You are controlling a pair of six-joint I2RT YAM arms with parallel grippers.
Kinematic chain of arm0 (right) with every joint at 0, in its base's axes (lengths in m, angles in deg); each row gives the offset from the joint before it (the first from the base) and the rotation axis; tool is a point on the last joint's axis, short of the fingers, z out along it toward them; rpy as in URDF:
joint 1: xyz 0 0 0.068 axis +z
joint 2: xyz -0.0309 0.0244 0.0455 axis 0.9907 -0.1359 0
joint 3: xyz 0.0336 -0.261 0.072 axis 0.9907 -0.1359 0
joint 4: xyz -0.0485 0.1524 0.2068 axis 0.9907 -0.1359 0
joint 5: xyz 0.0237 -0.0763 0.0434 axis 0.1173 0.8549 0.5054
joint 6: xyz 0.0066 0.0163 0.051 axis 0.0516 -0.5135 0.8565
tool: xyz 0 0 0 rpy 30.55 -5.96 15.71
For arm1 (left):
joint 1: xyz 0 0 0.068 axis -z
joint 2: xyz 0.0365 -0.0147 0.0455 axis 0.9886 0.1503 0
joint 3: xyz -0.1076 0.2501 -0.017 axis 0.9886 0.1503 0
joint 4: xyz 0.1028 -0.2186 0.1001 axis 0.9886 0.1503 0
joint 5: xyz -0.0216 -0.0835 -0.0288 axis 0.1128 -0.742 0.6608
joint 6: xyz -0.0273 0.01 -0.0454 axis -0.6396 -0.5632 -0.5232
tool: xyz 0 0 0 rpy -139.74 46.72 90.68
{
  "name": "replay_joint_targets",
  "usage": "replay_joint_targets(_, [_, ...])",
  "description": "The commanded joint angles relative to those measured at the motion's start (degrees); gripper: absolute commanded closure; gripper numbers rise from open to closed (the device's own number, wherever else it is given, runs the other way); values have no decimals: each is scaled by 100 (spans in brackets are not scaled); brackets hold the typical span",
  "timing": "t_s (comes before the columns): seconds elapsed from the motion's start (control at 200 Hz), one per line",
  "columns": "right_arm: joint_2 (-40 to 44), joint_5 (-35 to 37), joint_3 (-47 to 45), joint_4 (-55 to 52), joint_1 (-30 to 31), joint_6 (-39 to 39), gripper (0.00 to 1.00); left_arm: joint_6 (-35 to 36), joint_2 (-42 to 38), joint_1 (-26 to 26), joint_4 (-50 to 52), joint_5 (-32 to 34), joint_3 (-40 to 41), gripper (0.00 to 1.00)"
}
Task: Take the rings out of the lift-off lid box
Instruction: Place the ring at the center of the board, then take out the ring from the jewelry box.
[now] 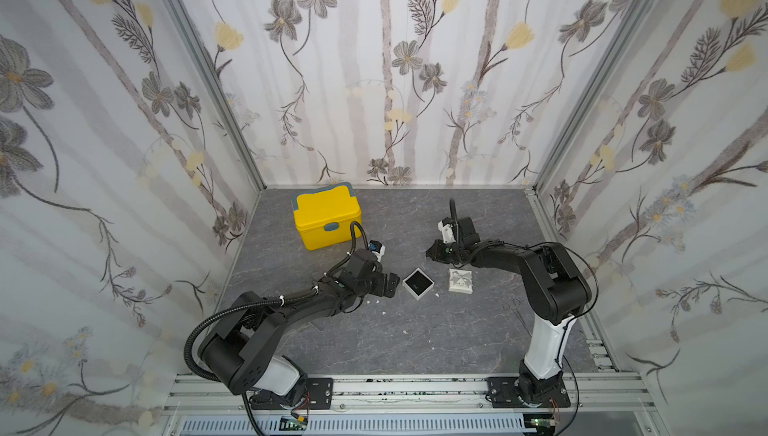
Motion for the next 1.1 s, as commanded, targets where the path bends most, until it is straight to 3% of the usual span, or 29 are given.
replay_joint_targets(0.0, [40, 199, 48, -94, -16, -90, 79, -60, -17, 3, -98, -19, -46, 0])
replay_joint_targets(0.435, [704, 621, -15, -641, -49, -398, 70, -47, 0, -4, -114, -53, -50, 0])
replay_joint_targets(0.54, [1113, 699, -40, -1046, 19, -763, 63, -3, 29, 1, -116, -31, -82, 0])
replay_joint_targets(0.63, [1572, 835, -98, -1513, 188, -1197, 48, 49, 226, -15, -99, -11, -206, 0])
replay_joint_targets(0.774, [2110, 1185, -207, -2266, 740, -1774, 10, 116, 748, -38, -170, -217, -541, 0])
replay_joint_targets(0.854, [2286, 1408, -357, -2386, 1058, -1866, 1, 87, 982, -26, -291, -415, -665, 0])
replay_joint_targets(0.904, [2356, 1444, -467, -2369, 1155, -1841, 3, 65, 1085, -25, -367, -528, -712, 0])
replay_joint_targets(0.969, [2426, 1447, -595, -2265, 1218, -1789, 17, 48, 1178, -24, -421, -615, -759, 0])
replay_joint_targets(1.044, [2435, 1456, -665, -2175, 1268, -1770, 50, 45, 1233, -28, -449, -691, -785, 0])
replay_joint_targets(1.094, [2394, 1492, -637, -2155, 1321, -1779, 64, 44, 1250, -27, -458, -717, -795, 0])
